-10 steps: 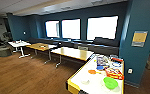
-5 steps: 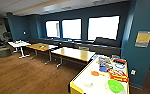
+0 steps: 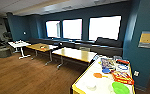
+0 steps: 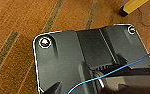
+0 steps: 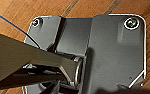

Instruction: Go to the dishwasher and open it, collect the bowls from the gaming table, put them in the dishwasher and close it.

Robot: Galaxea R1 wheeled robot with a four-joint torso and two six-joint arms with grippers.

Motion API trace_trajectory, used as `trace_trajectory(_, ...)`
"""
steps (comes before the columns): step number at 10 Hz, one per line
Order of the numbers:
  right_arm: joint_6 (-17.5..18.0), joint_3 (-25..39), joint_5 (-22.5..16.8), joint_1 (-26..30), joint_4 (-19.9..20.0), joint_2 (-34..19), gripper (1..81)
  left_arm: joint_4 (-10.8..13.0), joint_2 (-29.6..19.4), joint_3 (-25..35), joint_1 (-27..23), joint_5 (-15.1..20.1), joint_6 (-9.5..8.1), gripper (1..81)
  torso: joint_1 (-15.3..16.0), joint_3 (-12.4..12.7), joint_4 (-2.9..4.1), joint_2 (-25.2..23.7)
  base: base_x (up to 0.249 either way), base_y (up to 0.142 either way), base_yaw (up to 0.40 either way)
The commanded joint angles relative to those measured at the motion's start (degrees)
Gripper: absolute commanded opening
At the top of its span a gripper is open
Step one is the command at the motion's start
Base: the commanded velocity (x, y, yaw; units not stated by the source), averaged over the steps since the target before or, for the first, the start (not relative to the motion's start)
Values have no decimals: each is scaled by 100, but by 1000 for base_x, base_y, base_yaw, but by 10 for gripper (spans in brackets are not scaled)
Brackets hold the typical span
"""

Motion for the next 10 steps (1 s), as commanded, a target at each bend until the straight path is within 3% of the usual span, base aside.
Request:
trace_trajectory(1,-13,16,-247,290,-55,-13,811,50,-37,1,-325,253,19,811,0,0,0,0,103,73,0)
trace_trajectory(5,-13,16,-247,281,-55,-13,811,41,-37,1,-325,254,19,811,0,0,0,0,103,72,0)
trace_trajectory(10,-13,16,-247,290,-55,-13,811,32,-37,1,-325,262,11,811,0,0,0,0,46,0,0)
